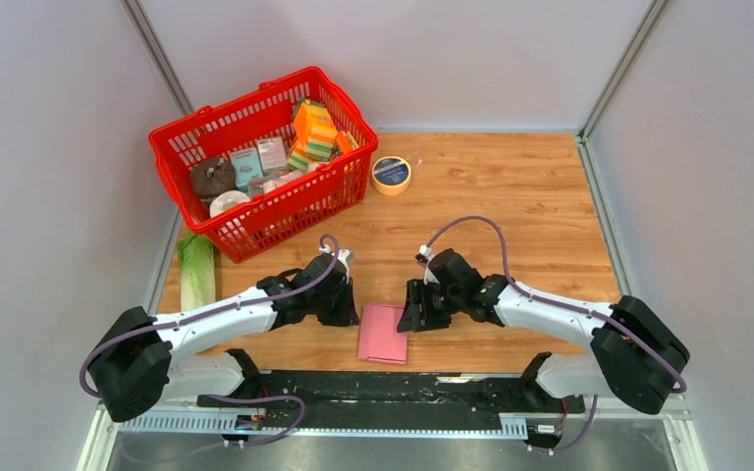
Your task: Fold the paper box
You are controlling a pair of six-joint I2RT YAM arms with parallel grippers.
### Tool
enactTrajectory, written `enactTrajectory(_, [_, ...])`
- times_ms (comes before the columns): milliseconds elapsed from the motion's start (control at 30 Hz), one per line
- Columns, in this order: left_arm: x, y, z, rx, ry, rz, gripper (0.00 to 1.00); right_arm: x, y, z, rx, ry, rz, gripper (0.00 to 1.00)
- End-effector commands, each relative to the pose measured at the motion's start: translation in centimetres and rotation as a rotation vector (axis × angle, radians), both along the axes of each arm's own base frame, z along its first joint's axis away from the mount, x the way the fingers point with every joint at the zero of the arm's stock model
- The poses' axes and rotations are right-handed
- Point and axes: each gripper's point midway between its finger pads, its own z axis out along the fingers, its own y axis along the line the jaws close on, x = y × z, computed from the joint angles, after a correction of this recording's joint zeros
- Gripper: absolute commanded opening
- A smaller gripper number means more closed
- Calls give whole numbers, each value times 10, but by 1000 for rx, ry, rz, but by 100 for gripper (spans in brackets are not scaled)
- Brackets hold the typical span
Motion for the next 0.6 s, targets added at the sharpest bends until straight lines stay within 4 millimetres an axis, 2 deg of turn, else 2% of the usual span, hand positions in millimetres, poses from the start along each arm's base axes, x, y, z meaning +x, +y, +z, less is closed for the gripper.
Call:
enactTrajectory(0, [6,-8,1,-13,-34,-22,13,1,11,-2,25,-7,9,49])
enactTrajectory(300, [-1,-18,-17,11,12,-53,10,-3,19,-16,26,54,6,37])
enactTrajectory(433, [-6,-38,-21,-10,26,-89,9,-5,24,-24,45,86,-7,36])
enactTrajectory(567, [-12,-58,-28,-21,48,-116,7,-3,32,-24,84,103,-17,36])
